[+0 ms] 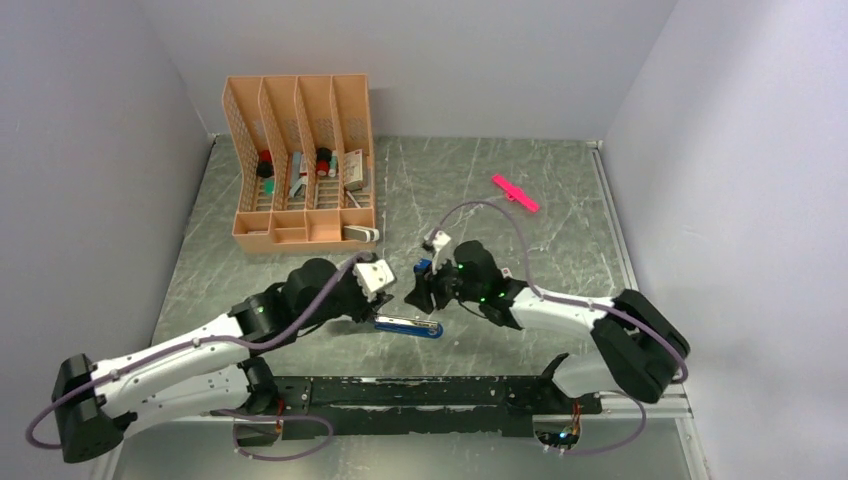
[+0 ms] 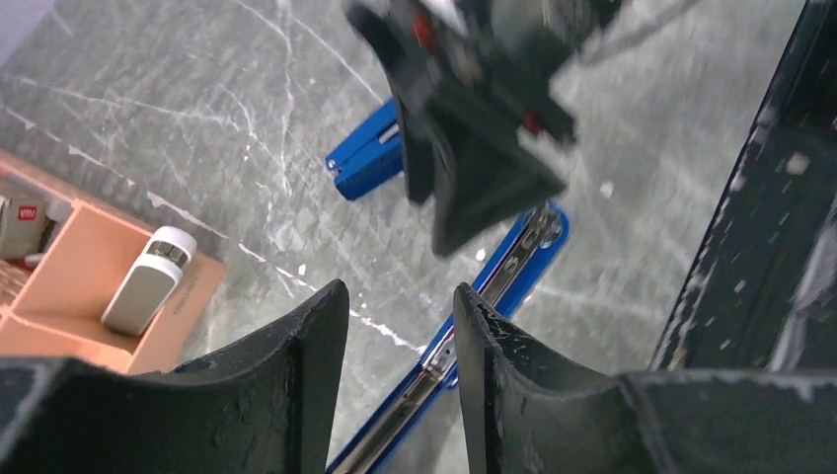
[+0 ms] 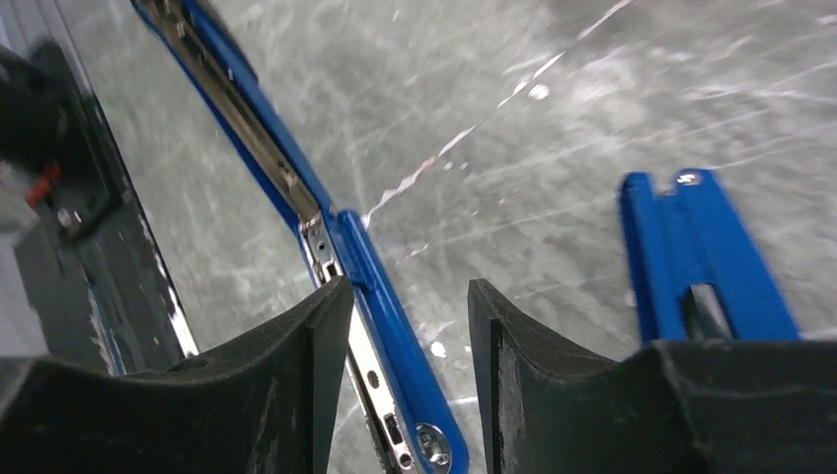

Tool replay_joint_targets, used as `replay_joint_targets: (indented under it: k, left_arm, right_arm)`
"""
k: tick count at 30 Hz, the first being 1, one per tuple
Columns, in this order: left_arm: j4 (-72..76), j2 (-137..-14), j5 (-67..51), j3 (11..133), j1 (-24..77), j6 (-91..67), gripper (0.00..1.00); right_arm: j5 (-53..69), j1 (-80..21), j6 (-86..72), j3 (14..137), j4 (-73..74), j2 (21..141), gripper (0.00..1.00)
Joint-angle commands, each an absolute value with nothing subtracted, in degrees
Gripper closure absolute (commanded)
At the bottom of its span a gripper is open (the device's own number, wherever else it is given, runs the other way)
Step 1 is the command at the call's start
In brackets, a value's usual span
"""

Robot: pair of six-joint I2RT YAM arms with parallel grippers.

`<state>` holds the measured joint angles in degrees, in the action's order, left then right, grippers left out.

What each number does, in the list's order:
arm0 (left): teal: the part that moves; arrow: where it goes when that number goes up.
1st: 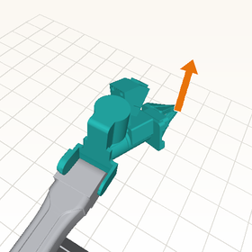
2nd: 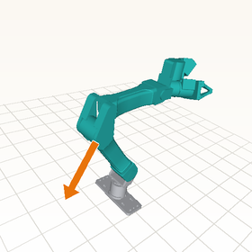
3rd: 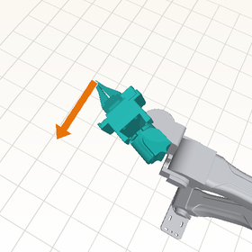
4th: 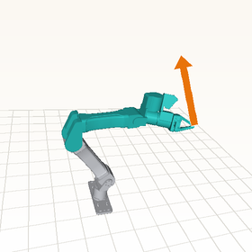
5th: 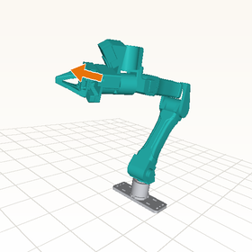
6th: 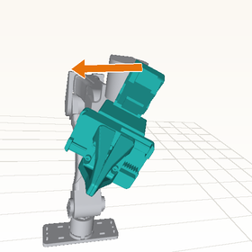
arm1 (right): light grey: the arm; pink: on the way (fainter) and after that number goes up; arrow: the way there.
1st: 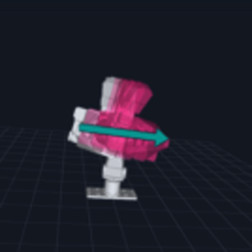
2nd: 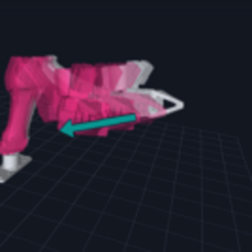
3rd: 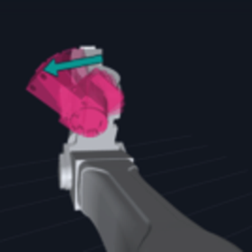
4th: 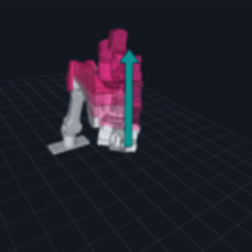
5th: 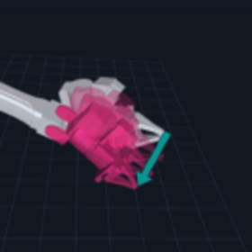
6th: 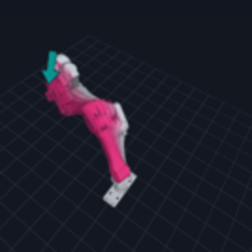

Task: Load the staples into the stapler
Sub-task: Place the stapler at the center of the board, then move the stapler to the center of the board.

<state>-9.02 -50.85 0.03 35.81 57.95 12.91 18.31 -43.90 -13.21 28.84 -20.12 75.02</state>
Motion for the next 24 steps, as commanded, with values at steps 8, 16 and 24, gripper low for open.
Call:
replay_joint_targets:
  k: [8, 16, 24]
  left_arm:
    - [-5.90, -45.39, 15.75, 30.13, 57.76, -30.33, 0.57]
    - [-8.92, -50.33, 23.15, 27.00, 57.75, -42.32, 0.57]
    - [-10.54, -52.90, 25.41, 24.35, 57.66, -48.26, 0.58]
  right_arm:
    - [17.75, -52.06, -0.96, 35.06, -10.92, 86.65, 0.49]
    - [13.45, -53.20, -0.17, 35.59, -9.27, 88.02, 0.52]
    - [12.10, -53.45, -0.54, 34.83, -9.90, 88.22, 0.70]
